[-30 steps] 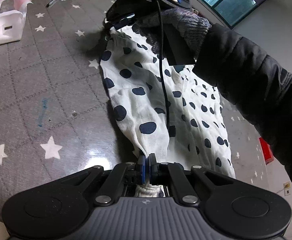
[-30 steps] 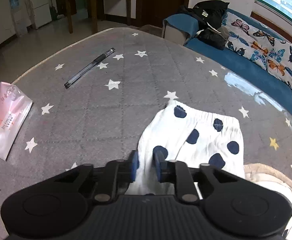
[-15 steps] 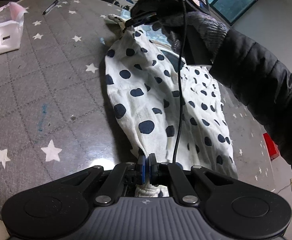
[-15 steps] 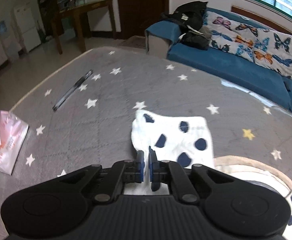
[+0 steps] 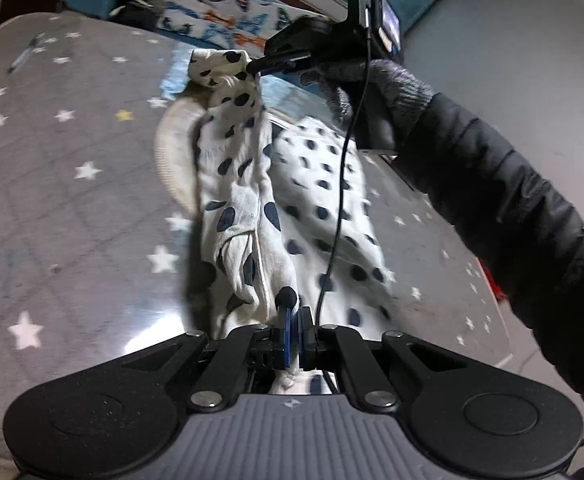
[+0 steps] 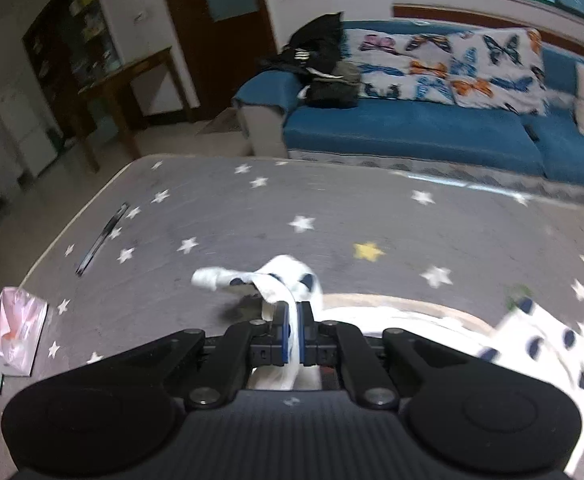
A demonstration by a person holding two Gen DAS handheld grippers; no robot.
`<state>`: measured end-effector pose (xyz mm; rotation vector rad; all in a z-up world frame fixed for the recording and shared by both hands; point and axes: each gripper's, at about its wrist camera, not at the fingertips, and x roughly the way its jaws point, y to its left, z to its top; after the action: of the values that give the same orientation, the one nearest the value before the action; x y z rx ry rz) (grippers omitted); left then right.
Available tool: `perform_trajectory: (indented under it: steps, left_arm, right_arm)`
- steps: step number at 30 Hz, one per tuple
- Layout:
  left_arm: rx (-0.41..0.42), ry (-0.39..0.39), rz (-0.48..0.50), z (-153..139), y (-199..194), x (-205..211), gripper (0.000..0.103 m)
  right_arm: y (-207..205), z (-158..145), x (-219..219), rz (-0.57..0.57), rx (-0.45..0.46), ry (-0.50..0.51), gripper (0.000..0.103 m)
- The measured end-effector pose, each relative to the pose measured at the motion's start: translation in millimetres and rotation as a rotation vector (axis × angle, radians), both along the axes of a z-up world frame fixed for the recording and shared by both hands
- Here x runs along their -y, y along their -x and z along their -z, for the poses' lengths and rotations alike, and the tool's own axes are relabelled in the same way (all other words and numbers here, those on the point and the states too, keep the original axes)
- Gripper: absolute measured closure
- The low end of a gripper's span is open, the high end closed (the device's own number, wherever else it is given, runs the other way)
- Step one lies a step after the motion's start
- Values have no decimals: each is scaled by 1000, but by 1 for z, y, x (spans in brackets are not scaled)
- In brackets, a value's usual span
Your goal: Fold clothes
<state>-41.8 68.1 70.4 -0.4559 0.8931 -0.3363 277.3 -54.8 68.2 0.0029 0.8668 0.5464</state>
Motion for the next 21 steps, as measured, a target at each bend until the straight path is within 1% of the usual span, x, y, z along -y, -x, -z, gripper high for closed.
perform_trajectory:
  steps: [4, 8, 11, 13, 15, 17, 18, 19, 21]
  left_arm:
    - [10, 15, 90, -3, -9, 25, 99]
    - [9, -12, 164, 2, -20, 48, 99]
    - [2, -70, 188, 8, -25, 61, 99]
    - [2, -109, 179, 11, -25, 64, 98]
    - [41, -174, 168, 10, -22, 68, 97]
    - [84, -239, 157, 7, -19, 72, 92]
    - [87, -256, 149, 8, -20, 72, 83]
    - [89, -273, 141, 9, -22, 72, 70]
    - [74, -304, 126, 14, -25, 74, 66]
  right_arm:
    - [-5, 10, 54, 71, -23, -55, 99]
    - [-5, 28, 108, 147, -56, -94, 99]
    - [-2, 47, 138, 189, -94, -74, 99]
    - [4, 60, 152, 179, -98, -44, 99]
    - [8, 68, 159, 160, -101, -28, 98]
    - [12, 75, 162, 136, -93, -5, 93]
    - [14, 76, 163, 122, -83, 8, 93]
    - [17, 76, 162, 107, -67, 23, 91]
    - [22, 76, 160, 79, -34, 51, 88]
